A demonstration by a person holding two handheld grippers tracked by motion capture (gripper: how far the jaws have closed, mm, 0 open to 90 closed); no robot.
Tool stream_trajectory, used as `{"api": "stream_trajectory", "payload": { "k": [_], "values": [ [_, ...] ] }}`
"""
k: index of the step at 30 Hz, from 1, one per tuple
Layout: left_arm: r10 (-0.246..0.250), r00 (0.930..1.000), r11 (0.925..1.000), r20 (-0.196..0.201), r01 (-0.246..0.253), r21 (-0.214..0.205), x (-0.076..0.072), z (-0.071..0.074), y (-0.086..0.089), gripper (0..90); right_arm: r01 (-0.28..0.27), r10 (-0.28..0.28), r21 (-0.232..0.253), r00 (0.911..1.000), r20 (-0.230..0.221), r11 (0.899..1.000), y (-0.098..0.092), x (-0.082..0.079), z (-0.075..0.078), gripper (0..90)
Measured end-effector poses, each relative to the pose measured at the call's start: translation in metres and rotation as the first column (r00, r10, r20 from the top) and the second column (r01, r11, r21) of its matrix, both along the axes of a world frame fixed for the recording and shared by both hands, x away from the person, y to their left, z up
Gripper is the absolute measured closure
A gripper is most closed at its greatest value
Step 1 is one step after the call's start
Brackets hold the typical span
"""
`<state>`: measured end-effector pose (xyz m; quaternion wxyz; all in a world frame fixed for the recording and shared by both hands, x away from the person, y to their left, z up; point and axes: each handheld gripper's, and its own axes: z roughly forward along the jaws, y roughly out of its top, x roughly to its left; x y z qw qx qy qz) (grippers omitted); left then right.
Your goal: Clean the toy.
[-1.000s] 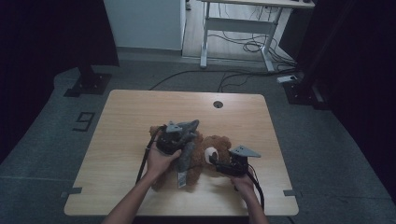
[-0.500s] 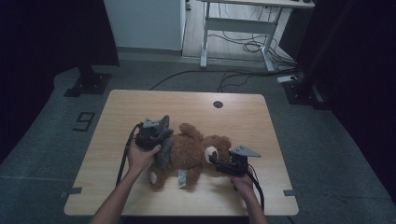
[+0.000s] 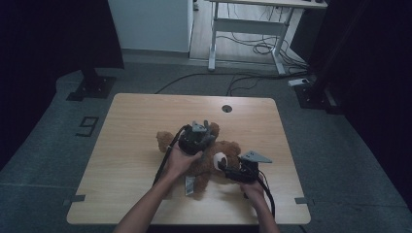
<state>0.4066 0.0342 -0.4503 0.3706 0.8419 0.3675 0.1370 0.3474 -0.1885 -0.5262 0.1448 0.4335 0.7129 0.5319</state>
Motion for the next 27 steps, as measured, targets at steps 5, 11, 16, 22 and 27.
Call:
{"api": "stream_trajectory", "payload": {
  "k": [5,11,16,22,27],
  "values": [
    [0.032,0.9990,0.9995,-0.032,-0.032,0.004,0.003,-0.004,0.014,79.0,-0.003,0.003,-0.008,1.0000,0.005,1.000,0.001,-0.001,0.000,28.0],
    [0.091,0.9953,0.9958,-0.032,-0.091,-0.003,0.002,0.000,0.049,79.0,-0.004,0.004,-0.010,1.0000,0.009,1.000,0.001,-0.001,0.000,28.0],
    [0.173,0.9842,0.9850,-0.039,-0.173,0.006,0.002,-0.008,0.091,79.0,-0.004,0.004,-0.010,1.0000,0.007,1.000,0.001,-0.001,0.000,28.0],
    [0.241,0.9674,0.9700,-0.077,-0.243,-0.011,-0.002,-0.025,0.129,79.0,-0.004,0.004,-0.007,1.0000,0.007,1.000,0.001,-0.001,0.000,28.0],
    [0.211,0.9774,0.9748,0.009,-0.210,-0.075,-0.019,0.006,0.127,79.0,-0.002,0.002,-0.002,1.0000,0.003,1.000,0.000,0.000,0.000,28.0]
  ]
}}
